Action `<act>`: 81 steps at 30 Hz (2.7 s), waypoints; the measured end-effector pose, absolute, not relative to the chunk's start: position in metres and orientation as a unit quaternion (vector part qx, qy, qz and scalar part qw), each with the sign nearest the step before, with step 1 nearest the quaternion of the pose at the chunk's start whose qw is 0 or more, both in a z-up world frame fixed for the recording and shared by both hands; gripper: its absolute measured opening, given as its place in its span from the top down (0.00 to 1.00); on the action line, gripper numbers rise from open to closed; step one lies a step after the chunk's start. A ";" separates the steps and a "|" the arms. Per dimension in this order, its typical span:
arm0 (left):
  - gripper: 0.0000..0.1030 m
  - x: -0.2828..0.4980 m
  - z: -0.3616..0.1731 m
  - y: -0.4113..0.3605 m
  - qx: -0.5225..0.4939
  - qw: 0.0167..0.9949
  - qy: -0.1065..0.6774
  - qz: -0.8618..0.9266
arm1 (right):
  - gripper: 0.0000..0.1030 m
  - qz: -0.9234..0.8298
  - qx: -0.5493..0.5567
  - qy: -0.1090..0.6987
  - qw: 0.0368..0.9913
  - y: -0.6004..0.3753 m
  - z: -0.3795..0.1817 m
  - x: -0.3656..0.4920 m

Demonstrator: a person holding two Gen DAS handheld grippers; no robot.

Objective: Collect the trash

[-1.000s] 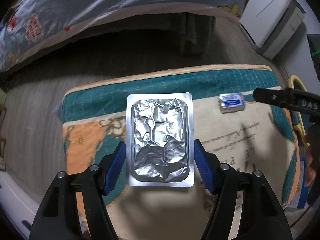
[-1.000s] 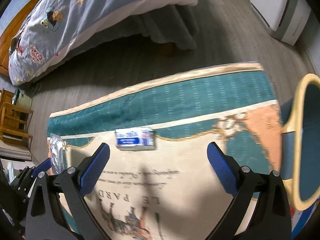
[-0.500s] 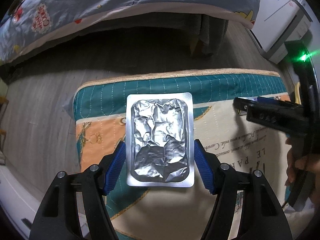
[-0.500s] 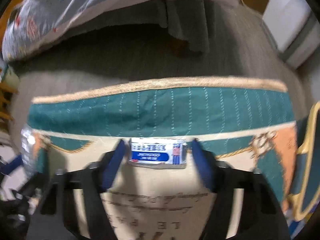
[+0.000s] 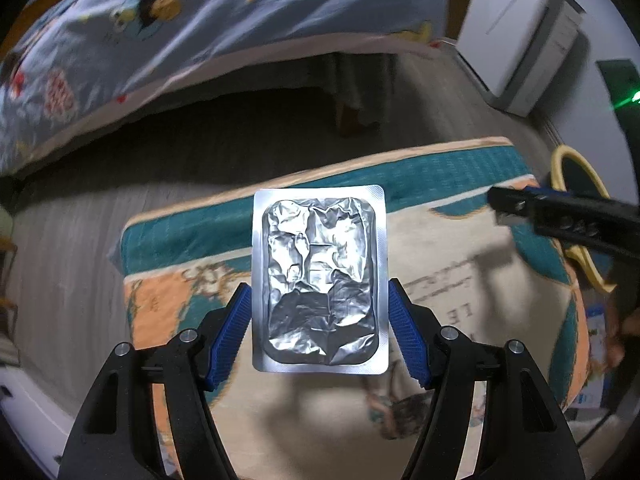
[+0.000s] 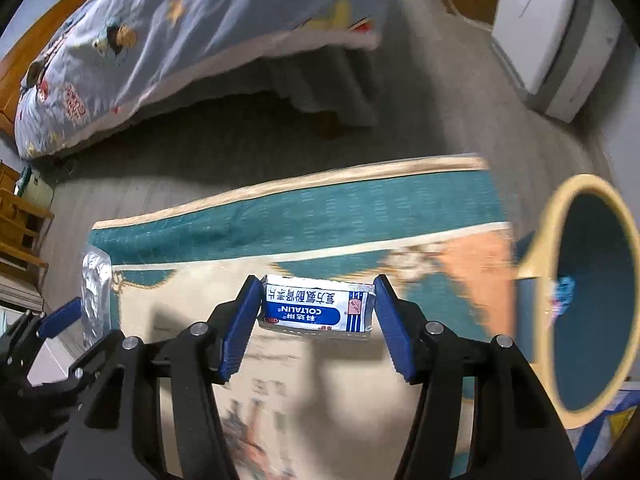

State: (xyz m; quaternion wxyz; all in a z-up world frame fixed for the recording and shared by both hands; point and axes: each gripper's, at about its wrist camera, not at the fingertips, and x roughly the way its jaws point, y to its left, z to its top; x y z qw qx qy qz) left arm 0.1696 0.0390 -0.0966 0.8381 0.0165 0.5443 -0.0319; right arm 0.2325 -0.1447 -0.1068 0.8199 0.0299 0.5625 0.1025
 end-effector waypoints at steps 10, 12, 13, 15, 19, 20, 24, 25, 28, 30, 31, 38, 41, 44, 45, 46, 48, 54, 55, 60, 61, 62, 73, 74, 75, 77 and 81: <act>0.34 0.180 -0.077 -0.040 0.060 0.856 0.508 -0.079 | 0.44 0.065 0.079 0.528 0.843 -0.261 -0.067 0.216; 0.34 0.181 -0.074 -0.061 0.075 0.859 0.498 -0.092 | 0.44 0.049 0.089 0.528 0.843 -0.281 -0.068 0.215; 0.34 0.182 -0.073 -0.077 0.083 0.860 0.493 -0.103 | 0.44 0.042 0.095 0.528 0.843 -0.289 -0.068 0.215; 0.34 0.182 -0.072 -0.100 0.090 0.861 0.486 -0.124 | 0.44 0.027 0.107 0.529 0.841 -0.310 -0.070 0.212; 0.34 0.180 -0.067 -0.155 0.108 0.859 0.468 -0.177 | 0.44 -0.004 0.120 0.533 0.838 -0.351 -0.075 0.205; 0.34 0.178 -0.068 -0.168 0.115 0.858 0.465 -0.186 | 0.44 -0.011 0.127 0.534 0.836 -0.360 -0.077 0.204; 0.34 0.177 -0.072 -0.213 0.123 0.850 0.461 -0.223 | 0.44 -0.040 0.160 0.541 0.825 -0.400 -0.087 0.197; 0.34 0.177 -0.075 -0.225 0.124 0.847 0.462 -0.232 | 0.44 -0.045 0.166 0.541 0.823 -0.407 -0.089 0.195; 0.34 0.177 -0.083 -0.248 0.130 0.842 0.462 -0.247 | 0.44 -0.056 0.187 0.543 0.817 -0.428 -0.094 0.190; 0.34 0.176 -0.089 -0.261 0.136 0.838 0.463 -0.253 | 0.44 -0.060 0.199 0.542 0.814 -0.437 -0.096 0.187; 0.34 0.177 -0.091 -0.262 0.136 0.838 0.464 -0.255 | 0.44 -0.061 0.203 0.542 0.813 -0.439 -0.097 0.187; 0.18 0.180 -0.088 -0.283 0.104 0.842 0.445 -0.286 | 0.42 -0.068 0.240 0.499 0.830 -0.465 -0.087 0.182; 0.14 0.178 -0.082 -0.286 0.098 0.849 0.434 -0.285 | 0.33 -0.063 0.263 0.482 0.833 -0.479 -0.081 0.176; 0.14 0.172 -0.077 -0.281 0.099 0.849 0.434 -0.283 | 0.31 -0.050 0.263 0.489 0.830 -0.482 -0.078 0.169; 0.13 0.169 -0.074 -0.280 0.101 0.850 0.433 -0.283 | 0.29 -0.046 0.254 0.496 0.829 -0.480 -0.075 0.164; 0.12 0.164 -0.069 -0.277 0.105 0.850 0.431 -0.283 | 0.28 -0.043 0.246 0.499 0.830 -0.478 -0.072 0.161; 0.09 0.157 -0.060 -0.274 0.112 0.853 0.426 -0.281 | 0.22 -0.040 0.222 0.503 0.835 -0.471 -0.061 0.148; 0.06 0.130 -0.033 -0.259 0.110 0.859 0.422 -0.268 | 0.11 -0.029 0.167 0.491 0.854 -0.450 -0.030 0.103; 0.05 0.124 -0.028 -0.256 0.111 0.861 0.419 -0.265 | 0.10 -0.027 0.159 0.488 0.858 -0.447 -0.027 0.095; 0.05 0.102 -0.014 -0.243 0.120 0.874 0.413 -0.227 | 0.08 -0.028 0.141 0.484 0.863 -0.439 -0.021 0.062; 0.05 0.097 -0.011 -0.240 0.114 0.875 0.413 -0.224 | 0.08 -0.029 0.139 0.484 0.863 -0.437 -0.020 0.057; 0.05 0.092 -0.007 -0.238 0.112 0.875 0.413 -0.228 | 0.08 -0.029 0.136 0.484 0.864 -0.436 -0.019 0.053; 0.05 0.065 0.010 -0.224 0.126 0.889 0.388 -0.206 | 0.06 -0.037 0.124 0.479 0.868 -0.429 -0.014 0.028; 0.05 0.065 0.010 -0.224 0.125 0.889 0.389 -0.208 | 0.06 -0.038 0.124 0.479 0.868 -0.429 -0.014 0.028; 0.05 0.064 0.010 -0.223 0.124 0.888 0.390 -0.211 | 0.06 -0.039 0.124 0.478 0.868 -0.429 -0.014 0.027; 0.05 0.062 0.011 -0.223 0.125 0.888 0.388 -0.212 | 0.06 -0.040 0.125 0.476 0.869 -0.428 -0.013 0.025; 0.05 0.058 0.011 -0.224 0.132 0.888 0.385 -0.213 | 0.06 -0.041 0.124 0.477 0.869 -0.427 -0.012 0.024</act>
